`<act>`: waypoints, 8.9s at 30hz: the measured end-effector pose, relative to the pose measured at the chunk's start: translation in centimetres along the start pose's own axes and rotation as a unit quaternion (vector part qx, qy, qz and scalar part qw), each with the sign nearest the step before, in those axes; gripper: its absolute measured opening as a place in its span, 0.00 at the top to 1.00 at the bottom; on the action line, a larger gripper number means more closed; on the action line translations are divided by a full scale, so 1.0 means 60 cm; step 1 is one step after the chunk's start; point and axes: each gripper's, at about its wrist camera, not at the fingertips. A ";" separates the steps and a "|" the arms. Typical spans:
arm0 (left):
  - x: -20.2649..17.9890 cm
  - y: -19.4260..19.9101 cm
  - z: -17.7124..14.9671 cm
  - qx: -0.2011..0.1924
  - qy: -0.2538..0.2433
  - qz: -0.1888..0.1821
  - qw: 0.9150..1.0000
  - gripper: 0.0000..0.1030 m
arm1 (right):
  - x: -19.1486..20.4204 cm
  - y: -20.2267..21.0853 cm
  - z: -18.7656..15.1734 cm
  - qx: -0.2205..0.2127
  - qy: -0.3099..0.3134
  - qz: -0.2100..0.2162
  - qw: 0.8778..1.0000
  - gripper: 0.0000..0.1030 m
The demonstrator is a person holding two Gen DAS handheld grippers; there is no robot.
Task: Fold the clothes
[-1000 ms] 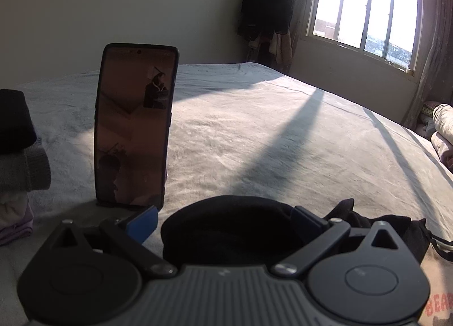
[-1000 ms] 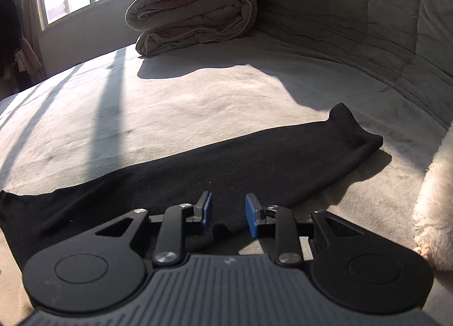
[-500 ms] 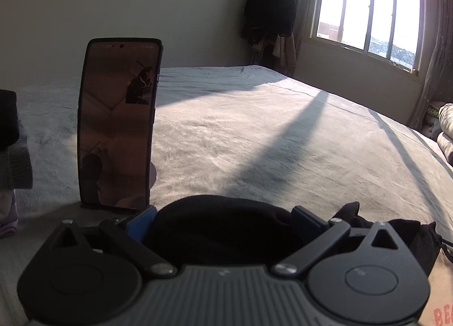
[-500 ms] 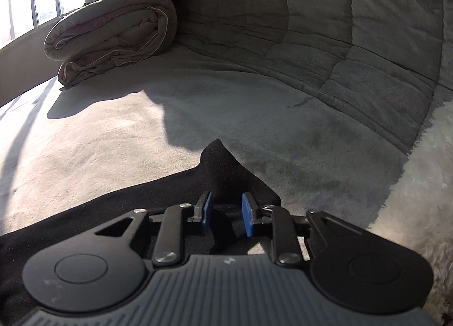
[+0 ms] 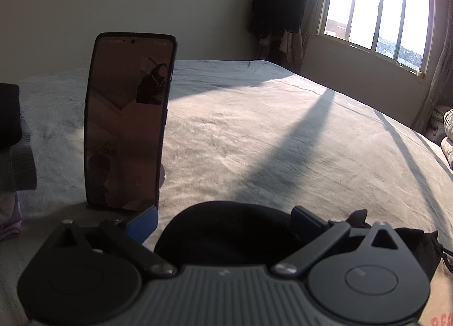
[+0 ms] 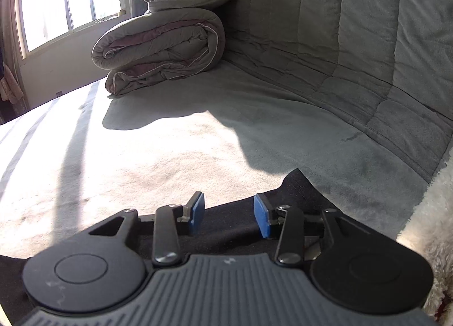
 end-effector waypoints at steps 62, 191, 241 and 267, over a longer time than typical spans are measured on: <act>0.107 -0.003 0.071 0.024 0.203 -0.300 0.932 0.64 | 0.969 0.279 -0.231 0.186 0.131 0.523 0.821 0.97; 0.114 -0.050 0.039 0.074 0.181 -0.061 0.979 0.83 | 0.880 0.157 -0.265 0.101 0.302 0.329 0.889 0.69; -0.033 0.014 0.015 0.035 -0.013 -0.356 0.934 0.43 | 0.940 0.336 -0.086 0.074 0.137 0.452 0.878 0.87; -0.064 -0.053 -0.029 0.133 -0.010 -0.197 0.971 0.92 | 0.916 0.372 -0.086 0.015 0.167 0.401 0.901 0.91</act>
Point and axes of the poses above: each gripper's, at about its wrist camera, not at the fingertips, and y roughly against the way its jaws point, x to its left, z to its top, and after that the axes turned 1 degree about -z, right-handed
